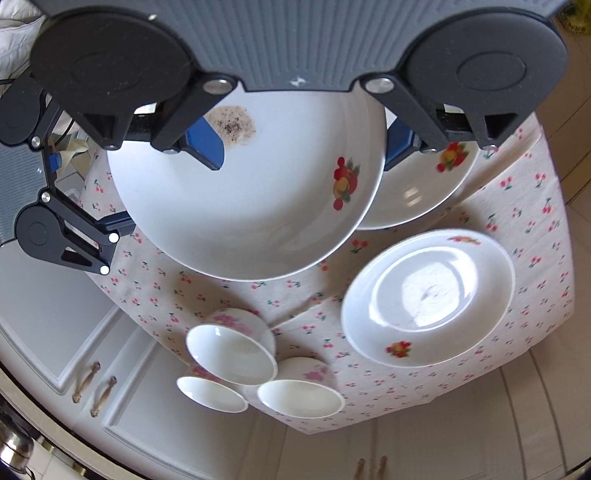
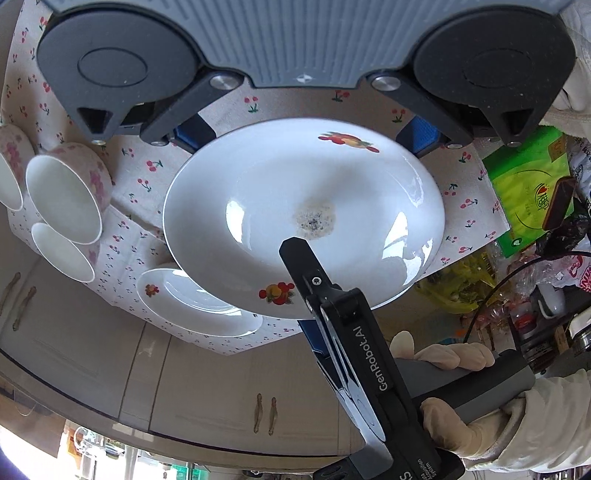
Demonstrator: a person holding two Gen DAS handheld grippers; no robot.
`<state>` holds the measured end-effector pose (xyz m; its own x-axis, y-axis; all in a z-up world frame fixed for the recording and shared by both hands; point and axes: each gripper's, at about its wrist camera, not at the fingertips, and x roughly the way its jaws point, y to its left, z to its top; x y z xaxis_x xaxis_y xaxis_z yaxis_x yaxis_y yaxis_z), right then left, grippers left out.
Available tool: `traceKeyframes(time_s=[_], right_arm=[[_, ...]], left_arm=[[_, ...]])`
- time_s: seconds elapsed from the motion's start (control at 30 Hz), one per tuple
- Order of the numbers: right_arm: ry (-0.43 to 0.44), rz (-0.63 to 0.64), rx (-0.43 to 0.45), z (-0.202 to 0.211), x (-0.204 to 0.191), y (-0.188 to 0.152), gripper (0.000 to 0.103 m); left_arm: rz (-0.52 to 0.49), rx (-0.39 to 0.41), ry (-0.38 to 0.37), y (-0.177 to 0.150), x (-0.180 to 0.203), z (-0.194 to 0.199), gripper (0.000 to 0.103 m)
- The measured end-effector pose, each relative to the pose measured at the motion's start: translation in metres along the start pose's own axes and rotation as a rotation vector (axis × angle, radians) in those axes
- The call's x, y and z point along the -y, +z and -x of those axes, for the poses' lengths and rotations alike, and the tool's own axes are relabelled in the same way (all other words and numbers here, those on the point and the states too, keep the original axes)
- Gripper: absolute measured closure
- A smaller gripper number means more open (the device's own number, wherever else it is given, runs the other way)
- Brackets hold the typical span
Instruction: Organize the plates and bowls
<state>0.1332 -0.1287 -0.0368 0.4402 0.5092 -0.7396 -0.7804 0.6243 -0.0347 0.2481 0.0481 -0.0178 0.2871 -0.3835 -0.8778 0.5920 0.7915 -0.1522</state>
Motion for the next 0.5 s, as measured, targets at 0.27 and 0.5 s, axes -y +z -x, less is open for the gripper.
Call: traceKeyframes(time_s=[0.27, 0.5], right_arm=[[0.033, 0.027, -0.035, -0.025, -0.008, 0.021, 0.0], [0.036, 0.03, -0.063, -0.033, -0.01, 0.031, 0.0]], left_arm=[[0.062, 0.012, -0.005, -0.014, -0.031, -0.001, 0.015], [0.081, 0.008, -0.026, -0.02, -0.047, -0.01, 0.015]])
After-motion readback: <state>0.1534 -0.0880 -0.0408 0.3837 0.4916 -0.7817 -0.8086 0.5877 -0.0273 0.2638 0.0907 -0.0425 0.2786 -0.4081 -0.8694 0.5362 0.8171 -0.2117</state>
